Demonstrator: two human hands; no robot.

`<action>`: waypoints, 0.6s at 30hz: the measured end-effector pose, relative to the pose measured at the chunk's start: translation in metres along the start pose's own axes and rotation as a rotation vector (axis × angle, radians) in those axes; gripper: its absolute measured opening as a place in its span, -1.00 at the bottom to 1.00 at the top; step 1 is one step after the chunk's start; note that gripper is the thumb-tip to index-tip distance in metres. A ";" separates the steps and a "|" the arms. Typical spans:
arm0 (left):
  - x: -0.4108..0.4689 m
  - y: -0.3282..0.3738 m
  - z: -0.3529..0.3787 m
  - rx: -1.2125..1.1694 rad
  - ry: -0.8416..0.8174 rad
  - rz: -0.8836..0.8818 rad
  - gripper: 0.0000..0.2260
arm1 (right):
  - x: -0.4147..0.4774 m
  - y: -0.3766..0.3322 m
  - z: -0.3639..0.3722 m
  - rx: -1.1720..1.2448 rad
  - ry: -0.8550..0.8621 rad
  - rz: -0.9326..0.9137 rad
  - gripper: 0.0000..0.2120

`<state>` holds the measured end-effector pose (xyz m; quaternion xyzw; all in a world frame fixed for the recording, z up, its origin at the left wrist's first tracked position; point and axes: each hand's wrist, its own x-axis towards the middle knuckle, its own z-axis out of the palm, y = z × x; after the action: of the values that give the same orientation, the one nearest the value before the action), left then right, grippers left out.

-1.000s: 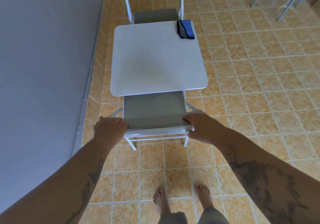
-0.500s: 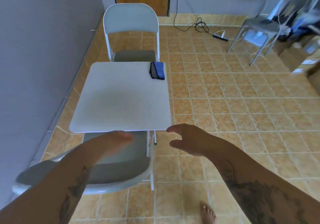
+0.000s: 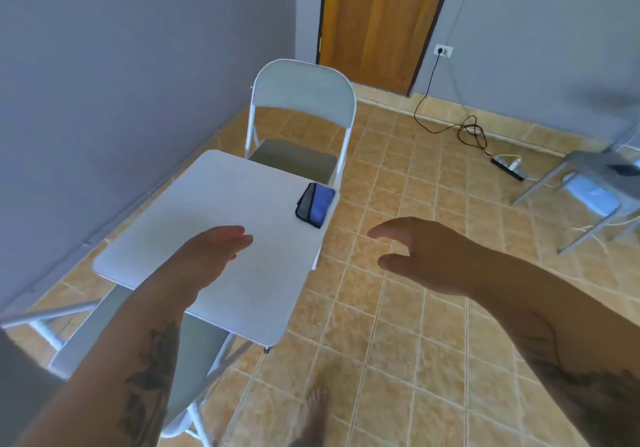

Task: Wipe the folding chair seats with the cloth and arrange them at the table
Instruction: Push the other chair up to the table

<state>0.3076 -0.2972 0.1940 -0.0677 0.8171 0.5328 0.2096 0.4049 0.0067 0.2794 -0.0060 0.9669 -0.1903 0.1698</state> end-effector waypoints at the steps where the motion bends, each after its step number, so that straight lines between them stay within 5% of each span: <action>1: 0.011 0.012 0.003 0.032 0.029 0.012 -0.69 | 0.017 0.010 -0.016 0.001 0.017 -0.022 -0.54; 10: 0.158 0.169 0.071 0.135 0.206 0.098 -0.66 | 0.168 0.109 -0.163 0.025 0.105 -0.206 -0.56; 18: 0.268 0.274 0.168 -0.057 0.255 0.067 -0.74 | 0.294 0.230 -0.247 0.042 0.033 -0.332 -0.56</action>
<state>0.0194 -0.0002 0.2562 -0.1136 0.8235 0.5494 0.0842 0.0584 0.2882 0.3131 -0.1591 0.9510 -0.2362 0.1202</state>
